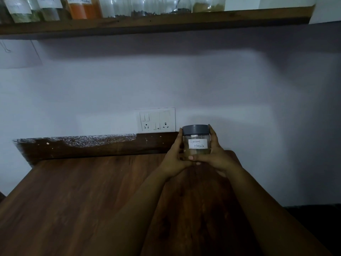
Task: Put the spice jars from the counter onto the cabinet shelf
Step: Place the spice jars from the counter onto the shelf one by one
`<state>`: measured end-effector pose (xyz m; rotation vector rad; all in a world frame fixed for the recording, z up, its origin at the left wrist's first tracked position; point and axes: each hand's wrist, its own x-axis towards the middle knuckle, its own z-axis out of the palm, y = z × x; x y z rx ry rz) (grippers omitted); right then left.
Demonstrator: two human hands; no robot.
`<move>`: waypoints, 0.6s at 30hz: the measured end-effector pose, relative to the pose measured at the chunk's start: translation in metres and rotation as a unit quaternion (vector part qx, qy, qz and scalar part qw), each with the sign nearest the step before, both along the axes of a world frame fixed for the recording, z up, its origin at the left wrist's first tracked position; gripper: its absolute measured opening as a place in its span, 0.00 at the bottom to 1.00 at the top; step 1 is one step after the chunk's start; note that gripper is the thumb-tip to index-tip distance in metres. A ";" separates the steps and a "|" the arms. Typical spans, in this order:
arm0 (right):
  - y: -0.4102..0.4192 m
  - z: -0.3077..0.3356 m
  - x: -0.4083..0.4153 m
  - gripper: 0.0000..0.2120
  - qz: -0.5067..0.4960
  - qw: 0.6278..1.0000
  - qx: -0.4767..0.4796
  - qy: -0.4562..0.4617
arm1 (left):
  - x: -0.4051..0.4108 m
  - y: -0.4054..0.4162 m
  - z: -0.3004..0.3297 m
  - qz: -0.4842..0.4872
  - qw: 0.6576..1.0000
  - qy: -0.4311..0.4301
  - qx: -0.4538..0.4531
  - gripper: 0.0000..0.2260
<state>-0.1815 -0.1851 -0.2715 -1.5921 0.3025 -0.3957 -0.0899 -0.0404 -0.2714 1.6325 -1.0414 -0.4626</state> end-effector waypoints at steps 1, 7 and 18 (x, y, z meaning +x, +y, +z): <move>-0.001 0.001 0.000 0.62 -0.004 1.000 -0.004 -0.004 | 0.000 -0.001 0.001 0.002 1.000 -0.002 -0.002 0.53; -0.002 0.011 -0.003 0.61 -0.016 0.999 -0.021 -0.026 | 0.001 -0.007 0.010 0.004 0.999 -0.014 -0.031 0.54; -0.018 0.156 -0.014 0.46 -0.148 0.965 -0.122 -0.176 | -0.018 -0.038 0.151 0.035 0.976 -0.087 -0.197 0.36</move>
